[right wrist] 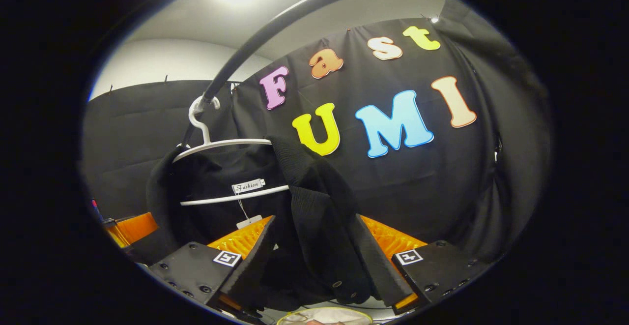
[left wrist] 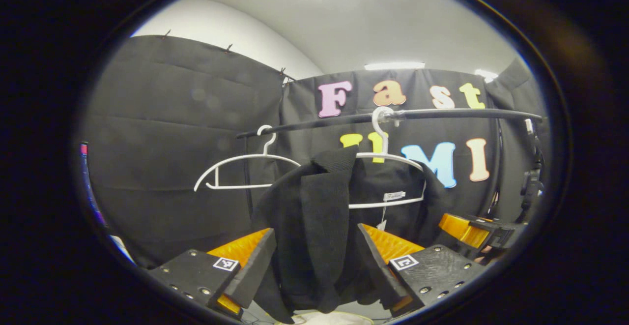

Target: Grasp the clothes on the hanger with both hands and then place them into the laundry hamper below.

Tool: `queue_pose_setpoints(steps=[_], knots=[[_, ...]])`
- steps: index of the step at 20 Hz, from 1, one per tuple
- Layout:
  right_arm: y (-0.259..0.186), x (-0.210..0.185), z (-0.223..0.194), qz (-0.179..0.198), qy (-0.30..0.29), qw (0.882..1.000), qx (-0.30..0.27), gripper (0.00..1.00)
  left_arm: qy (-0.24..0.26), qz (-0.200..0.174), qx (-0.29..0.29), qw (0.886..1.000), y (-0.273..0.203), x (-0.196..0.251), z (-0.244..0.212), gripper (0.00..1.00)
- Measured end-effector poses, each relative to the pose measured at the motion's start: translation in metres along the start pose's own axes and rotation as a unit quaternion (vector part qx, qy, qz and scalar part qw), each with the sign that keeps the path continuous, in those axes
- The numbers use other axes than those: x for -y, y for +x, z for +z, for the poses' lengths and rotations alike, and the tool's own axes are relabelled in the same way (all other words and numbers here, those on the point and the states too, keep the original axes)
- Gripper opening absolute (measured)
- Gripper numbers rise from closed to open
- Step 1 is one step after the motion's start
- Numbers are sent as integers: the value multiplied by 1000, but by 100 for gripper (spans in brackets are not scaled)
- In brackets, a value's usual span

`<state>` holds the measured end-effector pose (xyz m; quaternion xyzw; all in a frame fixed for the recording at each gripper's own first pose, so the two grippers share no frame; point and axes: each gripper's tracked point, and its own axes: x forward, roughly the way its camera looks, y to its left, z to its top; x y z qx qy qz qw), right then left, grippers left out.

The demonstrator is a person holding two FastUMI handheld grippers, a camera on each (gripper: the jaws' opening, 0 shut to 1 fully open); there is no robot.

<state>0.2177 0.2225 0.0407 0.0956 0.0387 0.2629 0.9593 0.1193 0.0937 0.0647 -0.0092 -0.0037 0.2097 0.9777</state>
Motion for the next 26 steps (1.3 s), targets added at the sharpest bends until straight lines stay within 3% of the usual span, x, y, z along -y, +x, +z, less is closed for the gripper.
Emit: queue_pose_setpoints(steps=[6,16,17,18,21,22,23,25,26], knots=[[51,-4,-14,38,11,999,-27,98,8,33,-16,999,19,1,-9,95],[94,3,-15,41,13,999,-27,98,-27,94,-56,994,62,-11,-33,95],[96,3,-13,47,13,999,-20,92,-25,98,-58,993,64,-11,-35,96],[97,2,-12,51,12,998,-16,96,-21,98,-57,993,67,-10,-34,96],[101,-1,-19,62,-3,998,-22,97,-7,101,-46,994,71,-9,-27,92],[103,-2,-20,65,-4,998,-24,85,-1,103,-44,994,74,-10,-26,92],[104,-3,-21,68,-3,997,-26,80,6,113,-41,993,74,-14,-24,92],[106,-6,-25,78,-4,996,-33,84,7,112,-44,993,79,-12,-25,65],[104,-7,-26,89,-2,995,-39,77,11,108,-45,993,79,-10,-25,65]])
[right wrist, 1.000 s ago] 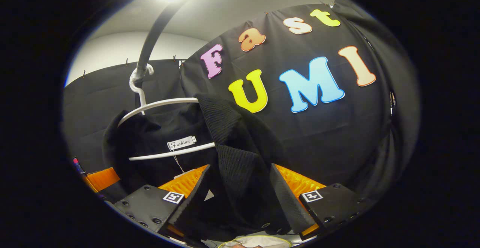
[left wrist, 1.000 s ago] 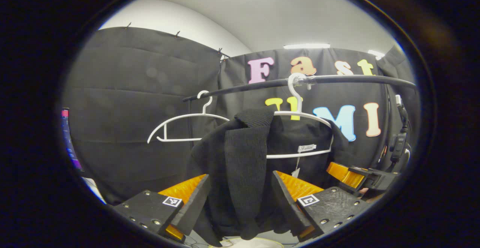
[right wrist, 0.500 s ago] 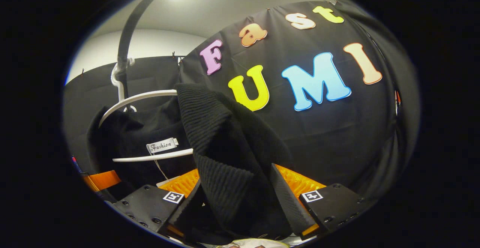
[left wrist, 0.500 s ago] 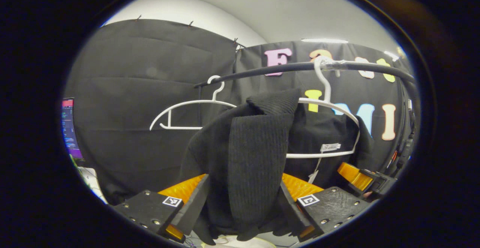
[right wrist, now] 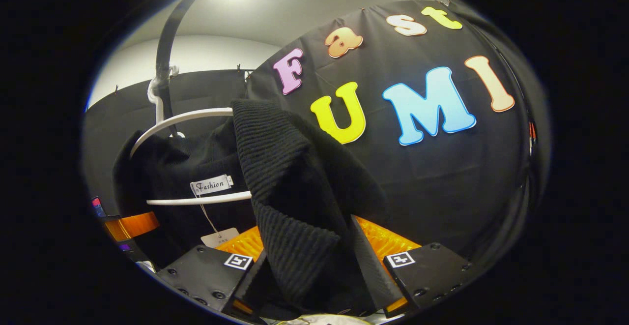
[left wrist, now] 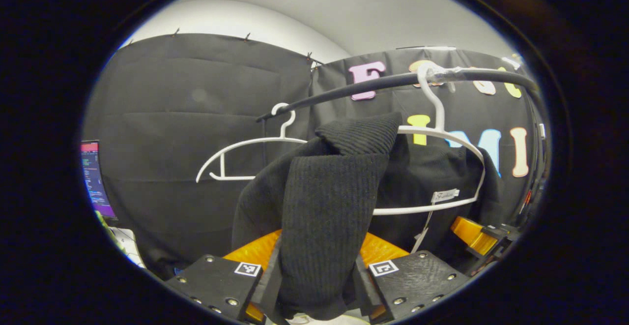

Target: Grasp the clothes on the hanger with both hands and then place them into the laundry hamper below.

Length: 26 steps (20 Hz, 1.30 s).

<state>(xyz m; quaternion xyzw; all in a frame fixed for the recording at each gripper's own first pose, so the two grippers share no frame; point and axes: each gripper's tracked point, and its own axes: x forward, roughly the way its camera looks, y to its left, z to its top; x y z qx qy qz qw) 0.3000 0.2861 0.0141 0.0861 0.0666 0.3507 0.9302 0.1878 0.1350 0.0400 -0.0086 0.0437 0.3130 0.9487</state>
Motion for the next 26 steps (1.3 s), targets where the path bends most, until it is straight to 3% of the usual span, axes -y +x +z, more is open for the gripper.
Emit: queue_pose_setpoints(steps=[1,3,4,5,8,10,11,17,26], knots=[[4,2,-1,-4,8,1000,-3,77,10,-3,2,1000,2,-1,1,65],[-1,5,1,-6,30,1000,0,19,23,-12,10,1000,3,-1,6,53],[-1,3,1,5,35,999,-3,28,20,-13,11,1000,1,-1,5,47],[6,6,2,5,38,999,-2,28,13,-20,10,1000,0,6,4,41],[3,9,9,31,41,999,-3,10,0,-30,10,1000,-5,7,4,22],[1,9,8,34,22,999,-9,10,-17,-68,6,997,-6,18,4,10],[-2,11,10,32,20,999,-8,10,-18,-67,8,998,-8,12,6,4],[-16,23,18,23,3,1000,-6,10,-5,-67,36,997,-23,-7,30,3],[-34,57,41,-36,-21,998,36,10,-11,-57,65,996,-31,-41,56,2]])
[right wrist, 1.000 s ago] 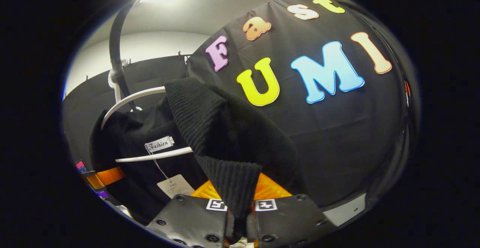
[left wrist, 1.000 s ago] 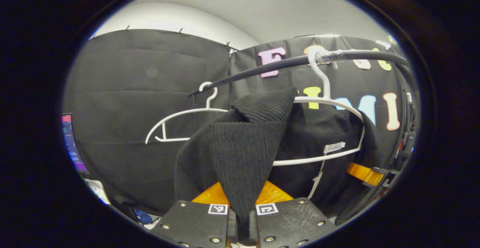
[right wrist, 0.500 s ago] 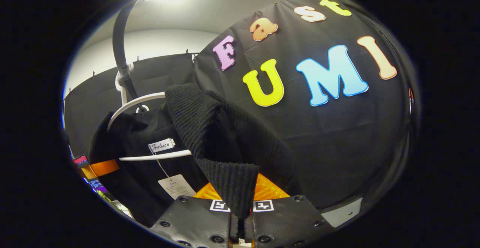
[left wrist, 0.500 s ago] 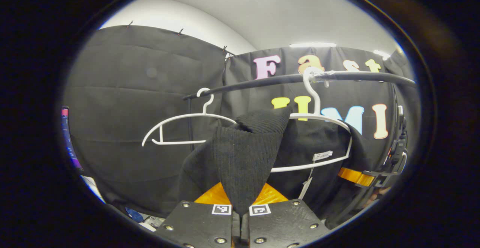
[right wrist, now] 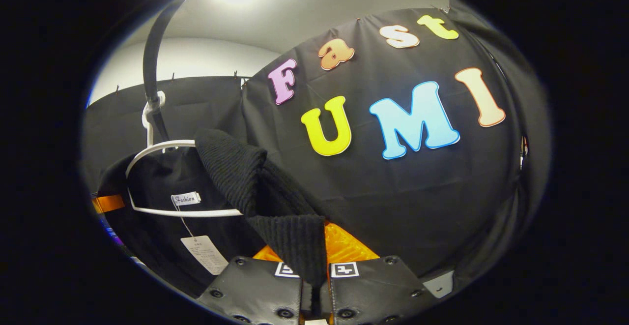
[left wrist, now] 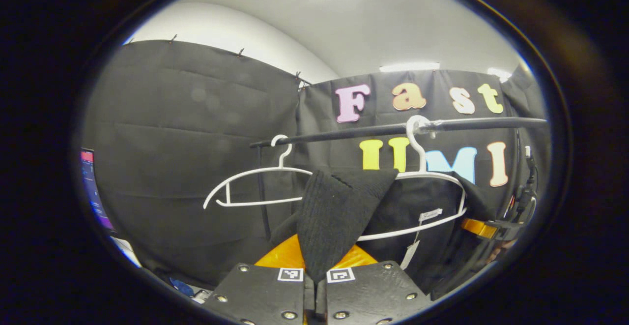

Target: Grasp the clothes on the hanger with both hands and then place them into the laundry hamper below.

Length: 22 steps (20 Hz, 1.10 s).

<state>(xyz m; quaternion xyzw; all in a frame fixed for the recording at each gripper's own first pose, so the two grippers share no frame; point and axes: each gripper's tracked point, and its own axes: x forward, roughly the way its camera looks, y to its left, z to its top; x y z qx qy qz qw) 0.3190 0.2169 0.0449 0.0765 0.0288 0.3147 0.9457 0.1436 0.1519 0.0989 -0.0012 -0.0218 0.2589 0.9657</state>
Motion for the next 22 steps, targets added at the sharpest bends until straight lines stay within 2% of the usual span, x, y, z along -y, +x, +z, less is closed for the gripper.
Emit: queue_pose_setpoints(steps=[3,9,14,16,22], knots=[[-1,5,9,-12,-1,1000,11,10,-14,-3,9,1000,-3,-8,7,2],[4,10,24,-25,1,999,31,10,5,0,31,1000,-7,-22,23,3],[11,34,52,-46,26,997,65,10,-17,1,39,999,-5,-39,42,2],[16,33,53,-45,19,997,66,10,-21,-3,35,999,-8,-49,42,2],[28,29,54,-35,9,997,63,10,48,-14,28,998,-7,-50,57,3]])
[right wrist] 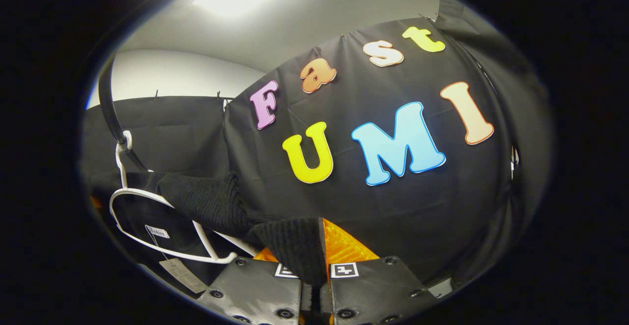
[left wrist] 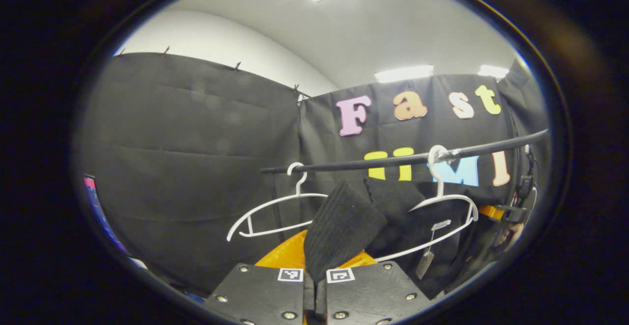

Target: Grasp the clothes on the hanger with both hands and then place them into the laundry hamper below.

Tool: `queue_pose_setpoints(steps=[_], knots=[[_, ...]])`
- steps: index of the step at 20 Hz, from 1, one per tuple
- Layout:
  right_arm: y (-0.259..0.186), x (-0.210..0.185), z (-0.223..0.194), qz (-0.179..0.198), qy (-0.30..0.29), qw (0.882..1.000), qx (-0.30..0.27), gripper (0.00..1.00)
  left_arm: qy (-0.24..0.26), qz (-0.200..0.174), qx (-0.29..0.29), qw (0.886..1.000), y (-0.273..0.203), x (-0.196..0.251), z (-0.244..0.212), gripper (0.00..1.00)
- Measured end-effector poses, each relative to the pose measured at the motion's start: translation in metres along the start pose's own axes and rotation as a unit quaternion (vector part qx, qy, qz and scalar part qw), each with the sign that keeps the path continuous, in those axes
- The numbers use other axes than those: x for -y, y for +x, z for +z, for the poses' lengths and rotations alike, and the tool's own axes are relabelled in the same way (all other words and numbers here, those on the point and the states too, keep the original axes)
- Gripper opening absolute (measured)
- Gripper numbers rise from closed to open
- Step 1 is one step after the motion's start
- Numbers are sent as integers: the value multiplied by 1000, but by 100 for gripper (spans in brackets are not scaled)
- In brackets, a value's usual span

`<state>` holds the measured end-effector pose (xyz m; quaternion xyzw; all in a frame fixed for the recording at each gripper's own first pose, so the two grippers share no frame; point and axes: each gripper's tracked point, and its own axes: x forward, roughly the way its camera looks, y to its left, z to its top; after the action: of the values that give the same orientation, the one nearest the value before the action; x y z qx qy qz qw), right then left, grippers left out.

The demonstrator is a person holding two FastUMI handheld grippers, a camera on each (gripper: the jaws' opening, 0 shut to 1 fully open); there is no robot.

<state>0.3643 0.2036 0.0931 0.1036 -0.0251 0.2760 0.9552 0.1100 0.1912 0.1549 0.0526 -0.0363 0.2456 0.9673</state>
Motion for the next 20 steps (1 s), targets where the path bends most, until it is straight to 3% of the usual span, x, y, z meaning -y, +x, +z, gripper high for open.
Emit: queue_pose_setpoints(steps=[5,8,12,16,20], knots=[[12,-5,-1,10,-9,1000,1,10,42,-24,-1,999,6,-9,10,3],[19,-9,-5,22,-20,1000,4,10,42,-36,-10,998,18,-24,6,3],[29,-9,-9,37,-19,999,14,10,16,-65,-24,997,34,-30,-17,3],[43,-11,-17,53,-1,999,9,10,-44,-86,-26,995,43,-29,-35,1],[50,-17,-37,66,-15,998,-7,10,-58,-86,-43,994,50,-37,-54,2]])
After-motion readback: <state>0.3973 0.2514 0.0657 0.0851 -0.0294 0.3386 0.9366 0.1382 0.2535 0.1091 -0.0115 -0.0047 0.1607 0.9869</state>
